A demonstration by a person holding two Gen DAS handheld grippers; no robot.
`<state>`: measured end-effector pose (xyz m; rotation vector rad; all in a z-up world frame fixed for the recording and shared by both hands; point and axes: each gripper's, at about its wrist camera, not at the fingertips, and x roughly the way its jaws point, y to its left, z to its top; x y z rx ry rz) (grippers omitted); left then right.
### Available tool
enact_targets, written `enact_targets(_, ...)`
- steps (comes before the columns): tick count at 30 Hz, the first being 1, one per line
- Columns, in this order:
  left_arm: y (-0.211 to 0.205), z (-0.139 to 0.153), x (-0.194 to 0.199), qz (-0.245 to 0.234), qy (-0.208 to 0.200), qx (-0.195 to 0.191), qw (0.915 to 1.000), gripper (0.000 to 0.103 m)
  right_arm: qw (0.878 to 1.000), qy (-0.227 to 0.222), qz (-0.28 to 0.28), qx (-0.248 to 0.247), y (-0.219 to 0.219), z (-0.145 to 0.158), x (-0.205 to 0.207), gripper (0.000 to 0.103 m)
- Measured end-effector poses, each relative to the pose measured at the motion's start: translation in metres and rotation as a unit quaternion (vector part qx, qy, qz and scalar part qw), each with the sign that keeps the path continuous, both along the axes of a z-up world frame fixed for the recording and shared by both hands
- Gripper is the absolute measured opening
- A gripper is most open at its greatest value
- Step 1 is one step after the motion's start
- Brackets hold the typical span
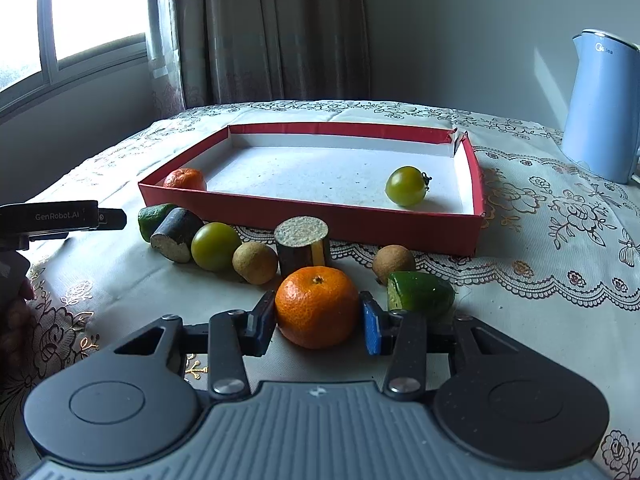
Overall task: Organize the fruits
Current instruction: 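Carry the mandarin into the red box and open the right gripper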
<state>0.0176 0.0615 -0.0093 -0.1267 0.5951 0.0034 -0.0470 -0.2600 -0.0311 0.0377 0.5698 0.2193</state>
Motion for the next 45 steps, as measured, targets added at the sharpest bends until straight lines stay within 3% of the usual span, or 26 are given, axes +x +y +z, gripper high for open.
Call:
enact_targets(10, -0.003, 0.000, 0.000, -0.001, 0.001, 0.009, 1.0000, 0.103, 0.999, -0.050, 0.005, 0.018, -0.005, 0.029, -0.008, 0.042)
enact_targets(19, -0.003, 0.000, 0.000, -0.001, 0.002, 0.014, 0.9999, 0.103, 0.996, -0.085, -0.012, 0.004, -0.009, 0.051, 0.031, 0.042)
enact_targets(31, -0.004, 0.000, 0.000, -0.002, 0.004, 0.015, 0.9999, 0.103, 0.997, -0.066, -0.025, 0.013, -0.009, 0.043, 0.076, 0.042)
enact_targets(45, -0.004, 0.000, -0.001, -0.001, 0.001, 0.017, 0.9999, 0.103, 0.998, -0.055, -0.035, 0.011, -0.008, 0.038, 0.094, 0.042)
